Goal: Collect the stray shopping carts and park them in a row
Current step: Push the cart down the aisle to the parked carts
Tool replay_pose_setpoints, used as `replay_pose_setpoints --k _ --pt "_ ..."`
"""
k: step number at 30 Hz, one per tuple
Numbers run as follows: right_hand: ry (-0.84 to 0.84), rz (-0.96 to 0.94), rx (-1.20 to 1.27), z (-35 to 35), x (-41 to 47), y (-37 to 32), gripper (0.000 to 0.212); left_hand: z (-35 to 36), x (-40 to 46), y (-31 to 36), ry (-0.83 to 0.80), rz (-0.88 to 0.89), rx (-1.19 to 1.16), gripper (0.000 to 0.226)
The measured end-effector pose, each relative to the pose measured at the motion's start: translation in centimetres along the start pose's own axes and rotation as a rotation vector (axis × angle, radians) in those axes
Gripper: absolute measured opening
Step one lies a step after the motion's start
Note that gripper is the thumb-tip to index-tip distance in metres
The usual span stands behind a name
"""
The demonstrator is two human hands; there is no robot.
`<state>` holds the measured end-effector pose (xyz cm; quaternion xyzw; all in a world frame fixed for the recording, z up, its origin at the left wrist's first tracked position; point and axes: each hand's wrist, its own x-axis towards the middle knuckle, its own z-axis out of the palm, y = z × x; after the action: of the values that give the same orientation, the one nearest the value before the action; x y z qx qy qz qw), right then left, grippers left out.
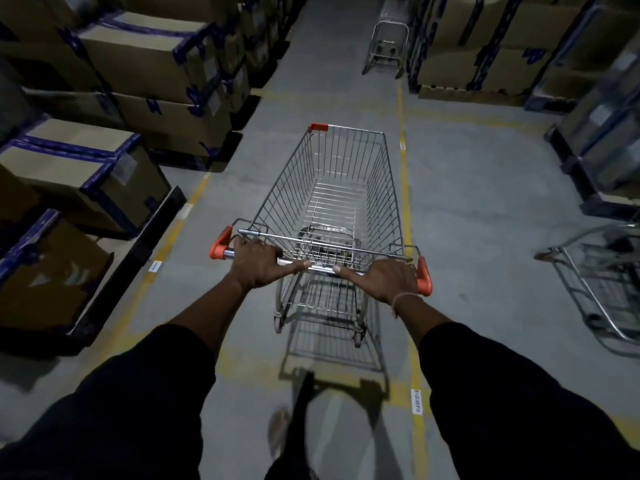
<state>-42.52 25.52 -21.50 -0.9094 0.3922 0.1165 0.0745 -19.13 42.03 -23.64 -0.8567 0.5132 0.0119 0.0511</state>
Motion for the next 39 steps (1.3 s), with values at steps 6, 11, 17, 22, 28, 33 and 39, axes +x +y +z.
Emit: replay_pose_setpoints --k 6,11,17,22,28,33,39 --pt "0.022 0.002 -0.011 -3.5 12.8 1.7 0.108 -1.1 13.7 -2.4 -0.062 0.062 -0.185 0.095" --pt "0.063 0.021 0.002 -6.3 24.5 3.1 0.112 -1.9 25.5 -4.3 -0.037 0.090 -0.278 0.097" --pt "0.052 0.044 0.012 -9.9 35.7 3.9 0.106 -3.0 37.3 -6.7 -0.098 0.112 -0.232 0.089" --pt "0.044 0.055 0.028 -12.0 44.6 4.5 0.105 -3.8 46.7 -8.6 -0.149 0.095 -0.222 0.083" --pt "0.063 0.046 0.006 -15.0 55.3 5.9 0.109 -4.4 57.9 -10.3 -0.160 0.094 -0.207 0.088" --pt "0.079 0.005 0.002 -17.4 65.4 7.8 0.107 -4.7 67.4 -11.1 -0.137 0.078 -0.225 0.084" --pt "0.047 -0.049 -0.041 -21.9 78.0 9.5 0.103 -5.6 79.3 -12.5 -0.128 -0.012 -0.213 0.092"
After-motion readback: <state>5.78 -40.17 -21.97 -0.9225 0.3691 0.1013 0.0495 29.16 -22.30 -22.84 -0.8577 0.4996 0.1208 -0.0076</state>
